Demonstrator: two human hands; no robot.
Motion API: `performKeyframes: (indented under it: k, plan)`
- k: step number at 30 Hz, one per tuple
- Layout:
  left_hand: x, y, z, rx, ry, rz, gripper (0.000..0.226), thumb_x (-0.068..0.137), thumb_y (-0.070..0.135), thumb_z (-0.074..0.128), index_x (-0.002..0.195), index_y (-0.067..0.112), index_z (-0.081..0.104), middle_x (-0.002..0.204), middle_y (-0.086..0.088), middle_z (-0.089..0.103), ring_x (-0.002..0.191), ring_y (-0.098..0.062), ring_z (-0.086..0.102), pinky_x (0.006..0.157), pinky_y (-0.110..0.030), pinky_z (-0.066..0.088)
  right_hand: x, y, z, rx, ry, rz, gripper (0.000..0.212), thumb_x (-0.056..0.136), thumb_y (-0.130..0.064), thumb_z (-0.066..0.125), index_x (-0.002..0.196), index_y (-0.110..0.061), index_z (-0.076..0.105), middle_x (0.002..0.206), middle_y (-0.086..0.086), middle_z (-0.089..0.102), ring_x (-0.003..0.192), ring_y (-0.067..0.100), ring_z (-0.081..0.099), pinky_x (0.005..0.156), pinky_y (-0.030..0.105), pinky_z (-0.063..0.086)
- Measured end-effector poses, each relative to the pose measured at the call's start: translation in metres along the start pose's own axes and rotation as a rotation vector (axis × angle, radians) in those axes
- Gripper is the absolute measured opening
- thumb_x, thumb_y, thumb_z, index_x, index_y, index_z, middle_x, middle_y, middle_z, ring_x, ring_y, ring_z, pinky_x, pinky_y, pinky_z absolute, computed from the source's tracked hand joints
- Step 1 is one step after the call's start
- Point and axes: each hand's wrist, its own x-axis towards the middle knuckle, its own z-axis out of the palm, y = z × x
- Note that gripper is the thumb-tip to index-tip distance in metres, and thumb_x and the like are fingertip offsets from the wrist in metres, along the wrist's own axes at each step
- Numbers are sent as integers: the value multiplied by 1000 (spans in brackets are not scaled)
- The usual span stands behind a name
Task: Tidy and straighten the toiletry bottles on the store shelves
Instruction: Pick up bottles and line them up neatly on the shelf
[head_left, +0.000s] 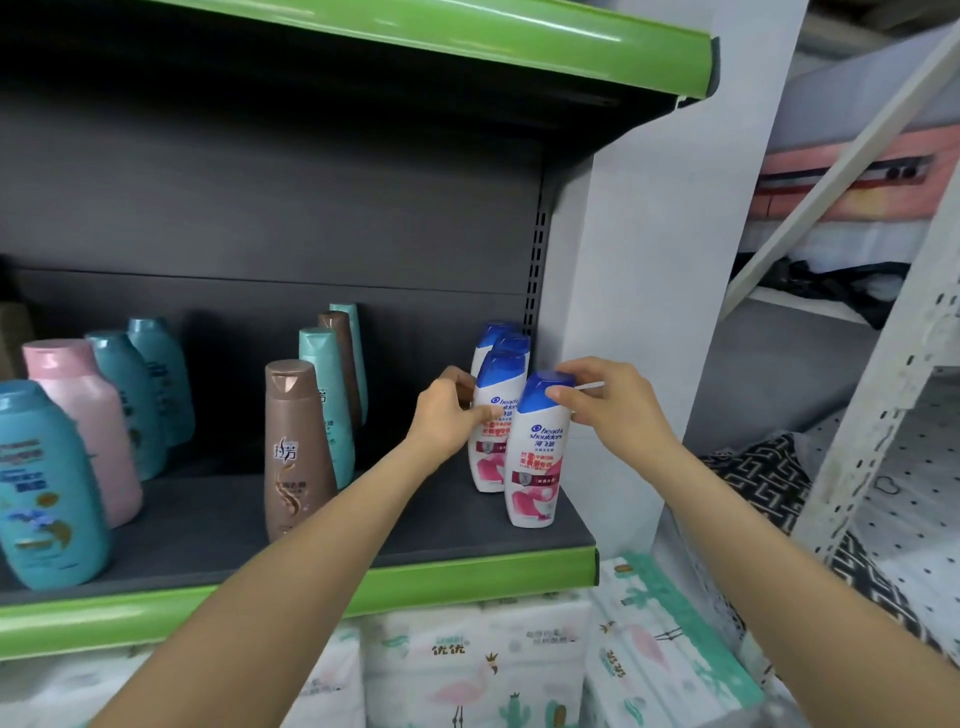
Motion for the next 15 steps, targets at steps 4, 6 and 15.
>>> performKeyframes:
  k: [4, 6, 15]
  plan:
    - [6, -1, 7, -34, -33, 21, 34, 79, 15, 73, 102, 11, 48, 111, -9, 63, 93, -15, 61, 67, -23, 51, 0, 0, -1, 46, -8, -1, 21, 87, -11, 64, 109, -10, 63, 102, 8, 64, 86, 20, 63, 68, 22, 54]
    - [7, 0, 10, -38, -53, 23, 34, 80, 14, 72, 101, 12, 46, 113, -9, 62, 94, -16, 60, 67, -23, 52, 0, 0, -2, 56, -14, 12, 22, 88, -10, 64, 109, -9, 62, 103, 7, 63, 89, 21, 63, 70, 25, 55]
    - [12, 9, -5, -46, -156, 47, 36, 87, 13, 63, 122, 9, 53, 120, -13, 59, 112, -25, 58, 90, -47, 52, -1, -4, -2, 66, -27, 43, 25, 88, -10, 64, 113, -8, 61, 103, 6, 61, 95, 23, 62, 80, 37, 56]
